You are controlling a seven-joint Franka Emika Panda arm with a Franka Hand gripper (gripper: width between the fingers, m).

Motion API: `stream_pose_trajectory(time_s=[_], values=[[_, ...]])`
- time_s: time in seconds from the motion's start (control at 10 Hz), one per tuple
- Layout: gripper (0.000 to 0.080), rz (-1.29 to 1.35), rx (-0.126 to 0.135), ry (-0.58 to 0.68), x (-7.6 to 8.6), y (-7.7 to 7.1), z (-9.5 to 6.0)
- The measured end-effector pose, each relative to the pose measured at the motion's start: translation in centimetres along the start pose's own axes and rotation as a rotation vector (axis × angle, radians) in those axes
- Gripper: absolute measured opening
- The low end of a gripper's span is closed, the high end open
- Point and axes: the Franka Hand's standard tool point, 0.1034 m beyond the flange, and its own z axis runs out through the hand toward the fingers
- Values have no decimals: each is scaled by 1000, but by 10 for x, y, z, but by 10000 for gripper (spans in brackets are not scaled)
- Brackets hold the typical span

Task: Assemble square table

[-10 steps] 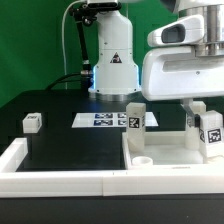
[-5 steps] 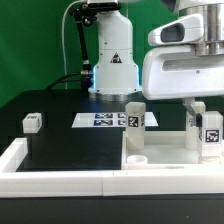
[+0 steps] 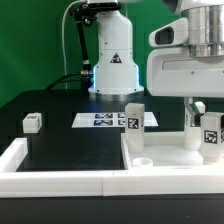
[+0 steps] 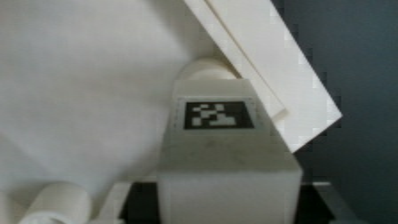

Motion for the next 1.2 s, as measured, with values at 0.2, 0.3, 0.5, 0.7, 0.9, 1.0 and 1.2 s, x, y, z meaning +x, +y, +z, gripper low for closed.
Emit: stream_pose_trajectory(time_s=[0.2, 0.3, 0.5, 0.7, 0.9, 1.0, 1.2], values=[[294, 244, -6, -4, 0, 1, 1], [294, 351, -12, -9, -1, 1, 1], [294, 535, -16, -21, -3, 1, 1], [294, 616, -18, -30, -3, 1, 1], [396, 647, -18, -31, -5, 0, 2], [537, 604, -15, -29, -5, 0, 2], [614, 462, 2, -21, -8, -4, 3]])
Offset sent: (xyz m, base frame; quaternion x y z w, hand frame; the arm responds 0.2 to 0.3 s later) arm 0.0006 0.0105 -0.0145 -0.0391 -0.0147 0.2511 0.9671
